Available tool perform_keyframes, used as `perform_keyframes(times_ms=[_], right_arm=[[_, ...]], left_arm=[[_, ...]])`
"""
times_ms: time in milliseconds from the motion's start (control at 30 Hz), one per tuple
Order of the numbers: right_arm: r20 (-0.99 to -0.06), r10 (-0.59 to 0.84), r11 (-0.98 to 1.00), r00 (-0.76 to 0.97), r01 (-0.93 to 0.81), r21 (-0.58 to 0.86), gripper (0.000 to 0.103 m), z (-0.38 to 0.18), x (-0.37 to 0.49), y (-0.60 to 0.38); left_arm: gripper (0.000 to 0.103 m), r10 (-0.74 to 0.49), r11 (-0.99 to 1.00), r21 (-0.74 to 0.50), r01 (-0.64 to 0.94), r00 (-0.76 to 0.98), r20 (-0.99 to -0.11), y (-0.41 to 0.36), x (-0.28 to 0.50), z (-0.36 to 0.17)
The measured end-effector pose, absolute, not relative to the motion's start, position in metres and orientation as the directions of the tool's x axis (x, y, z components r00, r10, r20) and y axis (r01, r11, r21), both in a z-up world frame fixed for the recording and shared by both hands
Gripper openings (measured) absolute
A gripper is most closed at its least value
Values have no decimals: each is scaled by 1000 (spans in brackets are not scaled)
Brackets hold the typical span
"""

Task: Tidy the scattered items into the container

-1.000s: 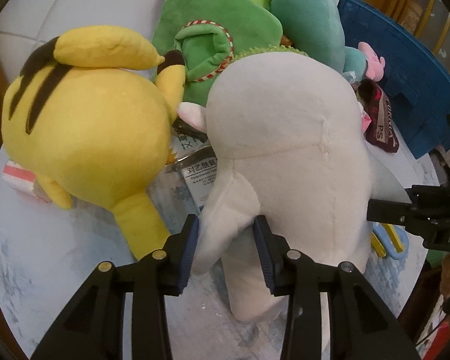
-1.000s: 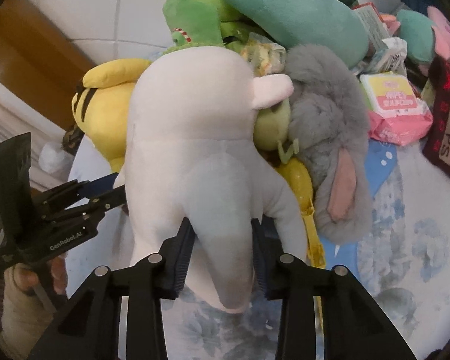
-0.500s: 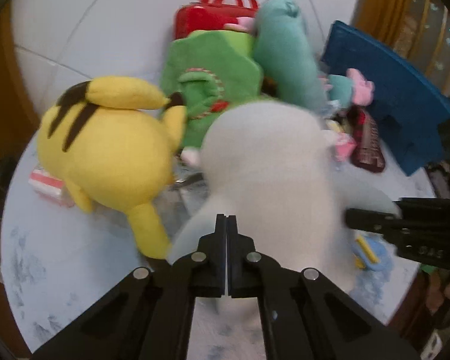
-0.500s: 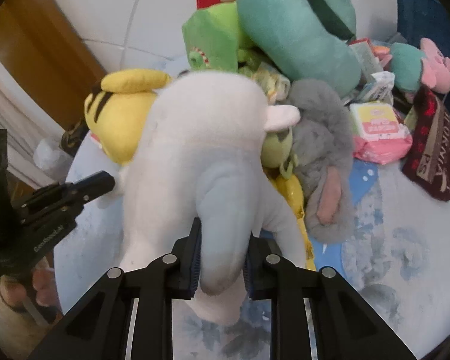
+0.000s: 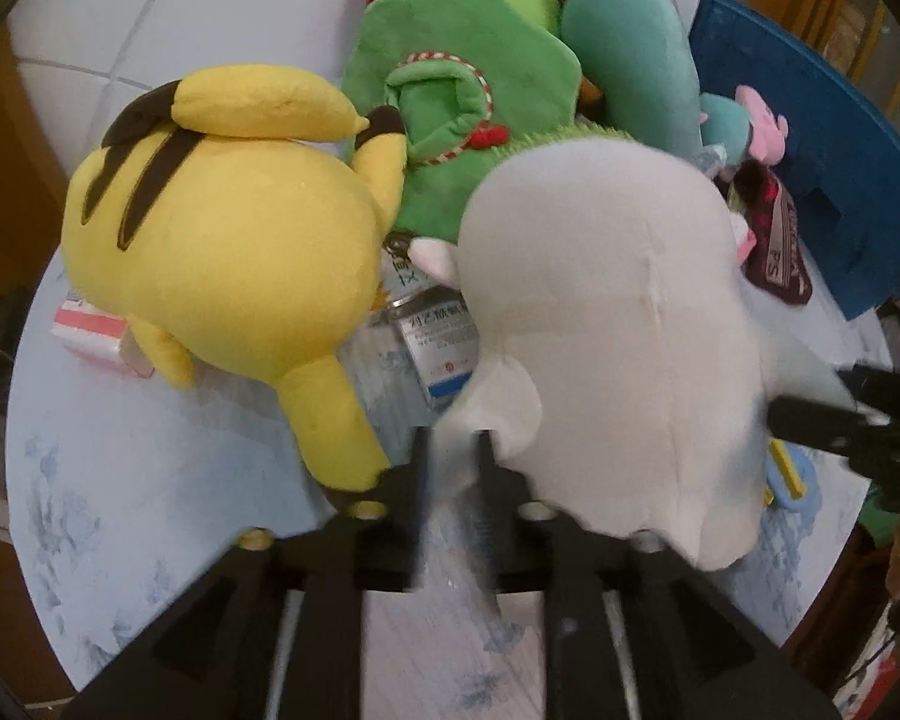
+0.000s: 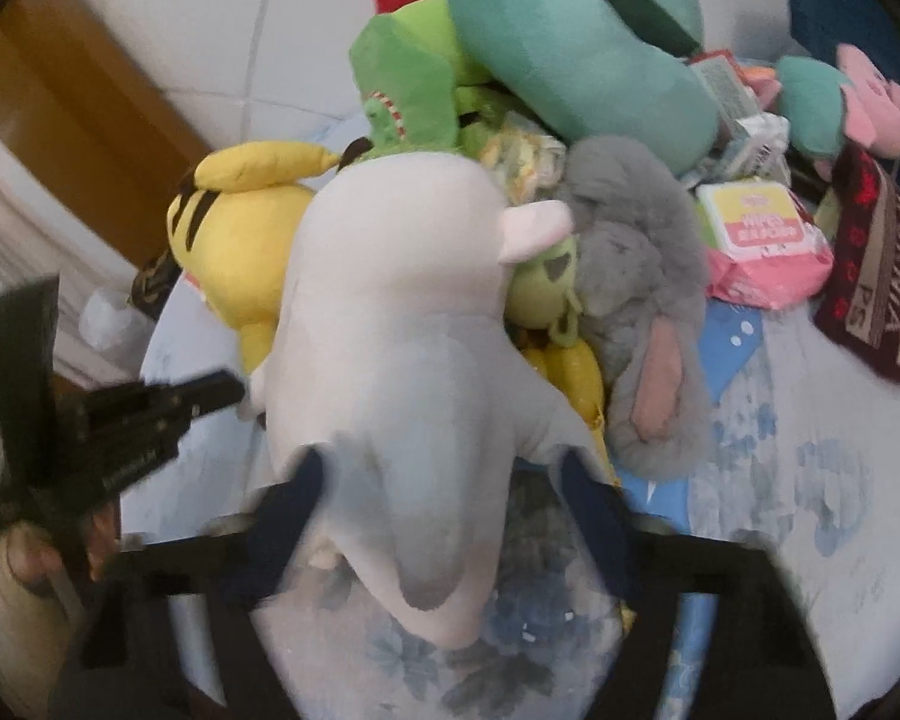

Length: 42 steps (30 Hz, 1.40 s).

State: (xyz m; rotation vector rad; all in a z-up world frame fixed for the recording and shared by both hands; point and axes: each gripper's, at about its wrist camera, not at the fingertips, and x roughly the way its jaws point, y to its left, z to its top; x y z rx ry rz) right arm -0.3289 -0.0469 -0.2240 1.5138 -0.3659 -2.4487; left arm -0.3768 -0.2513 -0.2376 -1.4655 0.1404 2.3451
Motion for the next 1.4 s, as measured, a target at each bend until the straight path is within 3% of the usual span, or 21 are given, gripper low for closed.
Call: perform_keyframes(times_ms=[33,100,267,367,433,467,600,733,800,867,900,933,1000,1100,1400], right_arm=[[-840,-329,-940,-432,70,333,38,-225,-330,-46],[-843,-329,-941,-425,68,333,36,-228,-331,-44],[-851,-328,-941,-410,61,333,36,-236,-333,-37],[-856,-327,-941,-400,58,333,36,-241,-335,-34],[-859,-327,-941,-394,55,333,36,-244,-336,-31],[-861,-327,-941,-391,54,333,36,-245,-336,-30],[-868,-316,-945,-382,48,323,40,-250,-339,-27],[-877,-275,-957,-395,28,288,73,-252,-342,-22],[-871,-279,-955,-405,22,296,74,-253,-342,-21],[-857,-305,-947,-415,43,317,59,-252,-341,-24],[-846,-331,-940,-419,68,334,29,-250,-340,-28],[-835,-351,-934,-423,92,346,23,-248,-340,-33],[-849,-297,-954,-438,102,281,23,-244,-341,-44],[-840,-308,-949,-447,77,307,23,-243,-344,-43],[-803,-310,-946,-509,83,312,22,-213,-328,-33]], left_arm=[[75,261,-925,-113,-363,-390,-883,-251,-378,-237],[96,268,-922,-112,-370,-404,-875,-250,-379,-235],[96,315,-890,-128,-437,-388,-866,-239,-376,-240],[85,338,-867,-147,-476,-345,-876,-230,-375,-252],[60,400,-845,-210,-493,-320,-859,-230,-375,-253],[53,428,-833,-238,-500,-309,-849,-230,-375,-253],[52,419,-830,-212,-517,-325,-848,-225,-372,-255],[58,433,-844,-263,-468,-303,-849,-234,-381,-261],[61,428,-851,-267,-453,-303,-851,-235,-384,-264],[53,440,-846,-275,-457,-307,-844,-234,-382,-264],[46,432,-851,-263,-455,-322,-842,-232,-378,-263],[42,422,-856,-248,-453,-338,-841,-229,-375,-262],[37,374,-882,-195,-429,-385,-844,-223,-368,-258],[27,312,-912,-142,-384,-429,-848,-219,-361,-254],[18,267,-921,-71,-383,-490,-830,-213,-343,-219]])
